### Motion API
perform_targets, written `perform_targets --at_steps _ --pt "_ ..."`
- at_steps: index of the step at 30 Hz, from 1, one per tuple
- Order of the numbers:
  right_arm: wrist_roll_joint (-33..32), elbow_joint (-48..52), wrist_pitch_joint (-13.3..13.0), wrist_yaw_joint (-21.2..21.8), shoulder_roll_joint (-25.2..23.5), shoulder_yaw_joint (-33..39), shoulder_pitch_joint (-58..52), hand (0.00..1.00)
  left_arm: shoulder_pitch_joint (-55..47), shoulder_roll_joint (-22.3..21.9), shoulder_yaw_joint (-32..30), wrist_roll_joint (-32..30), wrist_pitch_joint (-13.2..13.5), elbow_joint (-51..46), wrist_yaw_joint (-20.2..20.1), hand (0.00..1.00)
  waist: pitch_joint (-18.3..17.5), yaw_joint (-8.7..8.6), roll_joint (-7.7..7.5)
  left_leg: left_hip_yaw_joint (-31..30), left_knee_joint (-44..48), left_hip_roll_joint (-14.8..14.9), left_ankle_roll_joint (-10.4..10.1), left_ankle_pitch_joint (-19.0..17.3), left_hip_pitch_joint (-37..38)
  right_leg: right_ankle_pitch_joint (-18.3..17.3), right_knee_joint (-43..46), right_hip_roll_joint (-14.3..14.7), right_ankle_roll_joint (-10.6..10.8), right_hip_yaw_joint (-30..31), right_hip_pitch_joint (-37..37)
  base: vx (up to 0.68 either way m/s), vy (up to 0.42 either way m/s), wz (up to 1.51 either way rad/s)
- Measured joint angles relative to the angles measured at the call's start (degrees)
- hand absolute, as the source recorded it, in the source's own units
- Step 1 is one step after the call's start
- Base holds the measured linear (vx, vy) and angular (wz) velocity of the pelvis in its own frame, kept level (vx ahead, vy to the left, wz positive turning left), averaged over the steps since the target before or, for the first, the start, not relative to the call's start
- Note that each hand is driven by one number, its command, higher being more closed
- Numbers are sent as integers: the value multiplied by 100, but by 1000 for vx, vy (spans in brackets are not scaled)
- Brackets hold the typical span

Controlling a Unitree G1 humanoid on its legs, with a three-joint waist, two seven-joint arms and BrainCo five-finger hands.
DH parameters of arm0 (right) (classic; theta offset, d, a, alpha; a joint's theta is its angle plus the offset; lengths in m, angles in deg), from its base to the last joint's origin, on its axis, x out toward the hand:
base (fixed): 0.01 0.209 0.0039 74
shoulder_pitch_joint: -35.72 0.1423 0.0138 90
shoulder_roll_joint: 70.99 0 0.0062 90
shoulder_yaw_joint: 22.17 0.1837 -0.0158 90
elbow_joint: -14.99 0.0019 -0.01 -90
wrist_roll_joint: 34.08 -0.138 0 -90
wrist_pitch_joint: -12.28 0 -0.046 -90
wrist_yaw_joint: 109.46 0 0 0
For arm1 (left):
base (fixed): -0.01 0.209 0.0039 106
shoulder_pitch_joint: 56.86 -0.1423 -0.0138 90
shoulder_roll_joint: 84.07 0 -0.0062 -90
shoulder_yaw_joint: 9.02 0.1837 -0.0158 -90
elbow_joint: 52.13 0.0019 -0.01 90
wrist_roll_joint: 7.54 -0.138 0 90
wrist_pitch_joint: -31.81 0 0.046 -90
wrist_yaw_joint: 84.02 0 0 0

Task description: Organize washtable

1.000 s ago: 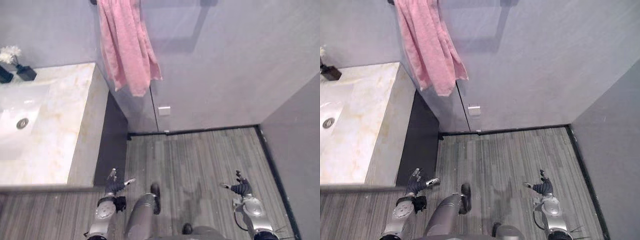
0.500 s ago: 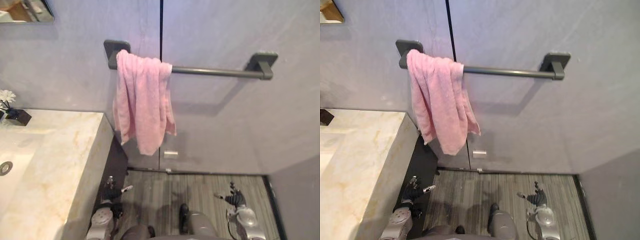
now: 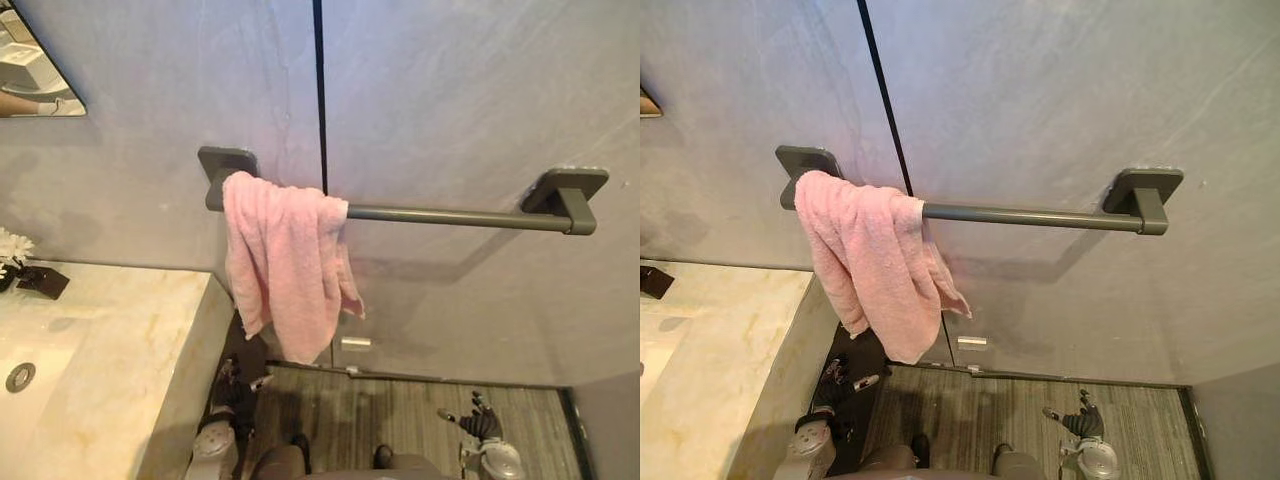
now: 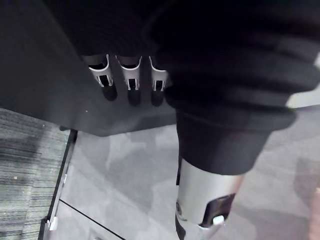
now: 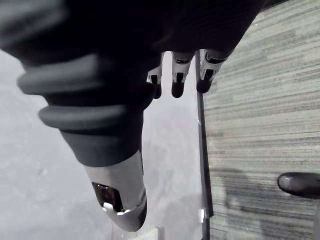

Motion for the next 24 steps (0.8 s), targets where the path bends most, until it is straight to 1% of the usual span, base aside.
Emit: perform_targets --at_steps 2,3,4,6,10,15,19,22,24 --pt "14 0 -1 7 -20 0 -24 0 -323 59 -1 63 15 -912 -13 0 -35 0 -60 -49 -400 -47 11 223 149 19 -60 -27 27 -51 21 -2 -16 13" --pt "16 1 -2 9 -26 -4 -27 0 -383 78 -2 106 40 -1108 -16 0 -39 1 -67 -62 -463 -51 4 259 173 21 -66 -28 28 -65 27 -15 -33 17" --pt "20 2 -15 19 -32 -15 -33 0 -486 107 -2 220 141 -1548 -27 0 -53 -2 -81 -121 -586 -62 5 335 219 22 -72 -28 28 -115 40 -25 -27 16" --pt "31 3 -56 27 -31 -22 -53 0 -566 100 -1 254 225 -2016 -25 0 -54 1 -81 -158 -656 -92 -3 368 292 23 -93 -24 26 -137 103 -36 -7 10" --pt "103 7 -86 36 -26 -118 -137 0 -635 99 8 445 331 -2465 -29 0 -149 -3 -78 -216 -820 -95 -16 437 375 35 -166 -12 31 -155 120 -25 -14 3" --pt "129 4 -84 137 -24 -244 -186 0 -633 106 37 437 367 -2909 -18 0 -249 -36 -81 -253 -927 -117 0 480 399 68 -261 -4 49 -185 152 14 -4 2" --pt "141 -2 -85 152 -24 -286 -111 0 -485 245 161 325 396 -3055 7 0 -251 -138 -79 -235 -968 -140 29 500 416 146 -376 5 46 -175 225 9 2 -1" --pt "183 -5 -85 158 -23 -302 -107 0 -297 390 276 178 398 -3056 10 0 -251 -143 -84 -173 -1005 -143 30 500 532 192 -467 6 49 -131 346 -5 9 -9" --pt "206 -6 -84 158 -22 -311 -106 0 -284 434 343 113 394 -3046 83 0 -250 -145 -84 -143 -1008 -141 30 500 558 238 -532 11 54 -111 386 -38 2 -7"
